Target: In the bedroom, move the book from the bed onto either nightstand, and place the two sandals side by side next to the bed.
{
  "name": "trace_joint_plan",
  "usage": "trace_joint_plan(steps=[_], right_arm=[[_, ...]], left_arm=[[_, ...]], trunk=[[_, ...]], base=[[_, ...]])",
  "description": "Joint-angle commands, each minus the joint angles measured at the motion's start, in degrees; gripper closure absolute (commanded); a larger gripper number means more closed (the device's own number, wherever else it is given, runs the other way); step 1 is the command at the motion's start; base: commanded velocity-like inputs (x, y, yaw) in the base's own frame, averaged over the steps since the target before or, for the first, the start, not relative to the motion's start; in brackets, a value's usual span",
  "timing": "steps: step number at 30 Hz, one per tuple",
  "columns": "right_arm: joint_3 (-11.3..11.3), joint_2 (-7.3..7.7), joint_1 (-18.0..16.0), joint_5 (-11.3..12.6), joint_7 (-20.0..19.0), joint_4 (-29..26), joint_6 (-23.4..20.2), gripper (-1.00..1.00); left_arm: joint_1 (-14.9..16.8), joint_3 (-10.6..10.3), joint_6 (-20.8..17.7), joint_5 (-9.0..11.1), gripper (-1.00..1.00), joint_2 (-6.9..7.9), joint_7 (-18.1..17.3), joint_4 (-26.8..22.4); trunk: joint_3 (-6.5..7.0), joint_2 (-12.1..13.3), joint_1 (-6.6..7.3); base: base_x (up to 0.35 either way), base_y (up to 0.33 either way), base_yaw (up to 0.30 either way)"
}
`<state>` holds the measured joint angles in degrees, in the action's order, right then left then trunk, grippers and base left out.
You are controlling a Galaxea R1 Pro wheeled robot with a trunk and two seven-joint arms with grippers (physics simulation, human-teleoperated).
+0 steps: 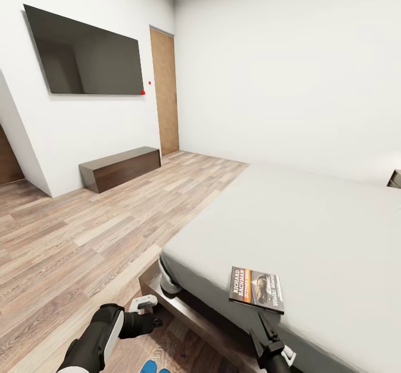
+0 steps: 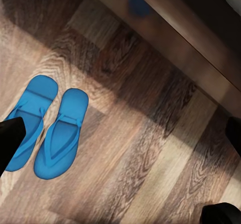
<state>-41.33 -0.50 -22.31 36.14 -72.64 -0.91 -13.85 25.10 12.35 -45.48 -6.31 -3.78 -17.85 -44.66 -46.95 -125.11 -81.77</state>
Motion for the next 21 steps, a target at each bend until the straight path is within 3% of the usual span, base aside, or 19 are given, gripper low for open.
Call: trace_joint_plan(steps=[1,21], right_arm=[[0.4,0.01,0.0,0.6,-0.1,-0.1,-0.6,-1.0],[0.4,0.15,0.0,0.6,-0.1,-0.1,-0.6,-1.0]], left_arm=[[0.0,0.4,-0.2,-0.6,-1.0,-0.08,-0.5,-0.1],[0.0,0.4,-0.2,-0.6,-1.0,0.02,-0.5,-0.1]], trunk=[[-0.06,0.0,0.01],[-0.06,0.0,0.01]], base=[[0.0,0.0,0.0],[0.0,0.038,0.0]])
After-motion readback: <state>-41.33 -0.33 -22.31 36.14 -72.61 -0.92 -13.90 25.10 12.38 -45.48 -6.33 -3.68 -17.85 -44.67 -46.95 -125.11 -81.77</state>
